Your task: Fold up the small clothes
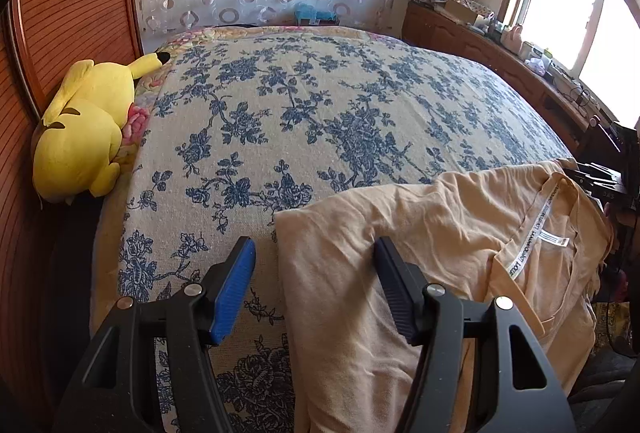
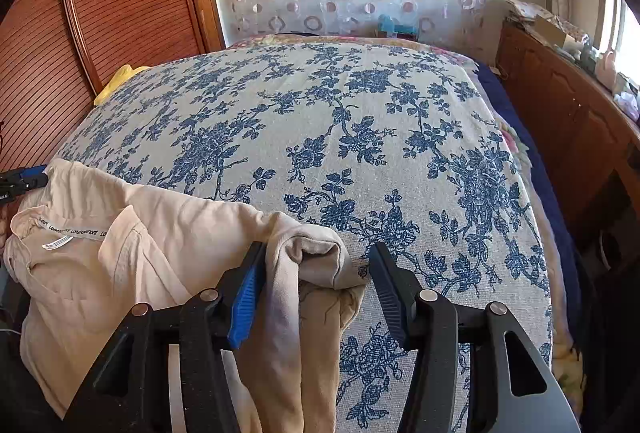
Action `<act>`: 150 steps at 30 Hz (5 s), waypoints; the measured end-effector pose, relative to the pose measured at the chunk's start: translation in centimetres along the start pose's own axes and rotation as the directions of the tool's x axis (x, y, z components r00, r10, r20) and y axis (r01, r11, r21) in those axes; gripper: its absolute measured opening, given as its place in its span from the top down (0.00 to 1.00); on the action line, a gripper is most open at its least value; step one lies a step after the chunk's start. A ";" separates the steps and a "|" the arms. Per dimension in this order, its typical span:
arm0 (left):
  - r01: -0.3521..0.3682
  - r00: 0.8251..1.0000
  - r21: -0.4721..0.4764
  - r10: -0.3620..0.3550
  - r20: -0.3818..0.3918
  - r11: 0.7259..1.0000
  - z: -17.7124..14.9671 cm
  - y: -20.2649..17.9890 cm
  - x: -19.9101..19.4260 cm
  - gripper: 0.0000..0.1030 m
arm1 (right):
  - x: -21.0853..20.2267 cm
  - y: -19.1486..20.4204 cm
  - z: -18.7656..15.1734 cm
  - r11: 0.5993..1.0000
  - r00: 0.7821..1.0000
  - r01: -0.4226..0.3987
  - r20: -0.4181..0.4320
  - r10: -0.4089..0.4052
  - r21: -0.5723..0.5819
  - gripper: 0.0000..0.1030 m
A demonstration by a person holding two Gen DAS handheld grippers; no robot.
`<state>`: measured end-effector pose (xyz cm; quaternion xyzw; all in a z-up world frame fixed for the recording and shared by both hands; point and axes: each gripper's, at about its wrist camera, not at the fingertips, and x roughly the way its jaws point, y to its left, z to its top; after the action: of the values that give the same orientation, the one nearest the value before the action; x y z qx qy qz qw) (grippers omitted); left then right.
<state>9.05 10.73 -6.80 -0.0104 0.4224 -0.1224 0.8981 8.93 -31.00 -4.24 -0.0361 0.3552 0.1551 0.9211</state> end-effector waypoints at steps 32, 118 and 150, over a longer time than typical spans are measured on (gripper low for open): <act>0.097 0.990 0.014 -0.098 0.103 0.995 0.0 -2.1 -5.2 0.90 | -2.5 0.7 -2.1 0.976 0.976 -0.218 0.019 0.218 -0.012 0.89; -0.047 0.998 0.113 0.052 -0.036 0.992 5.5 1.7 5.9 0.11 | -8.5 -5.1 -2.3 0.990 0.988 0.140 -0.063 -0.140 0.000 0.99; -0.047 0.998 0.112 0.051 -0.036 0.993 5.4 1.7 5.9 0.11 | 0.2 -2.9 5.5 0.989 0.997 0.062 -0.048 -0.055 0.137 0.58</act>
<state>17.17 10.56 -7.99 0.0522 0.4323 -0.1237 0.8917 13.52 -32.73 -0.37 0.0139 0.3841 0.1022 0.9175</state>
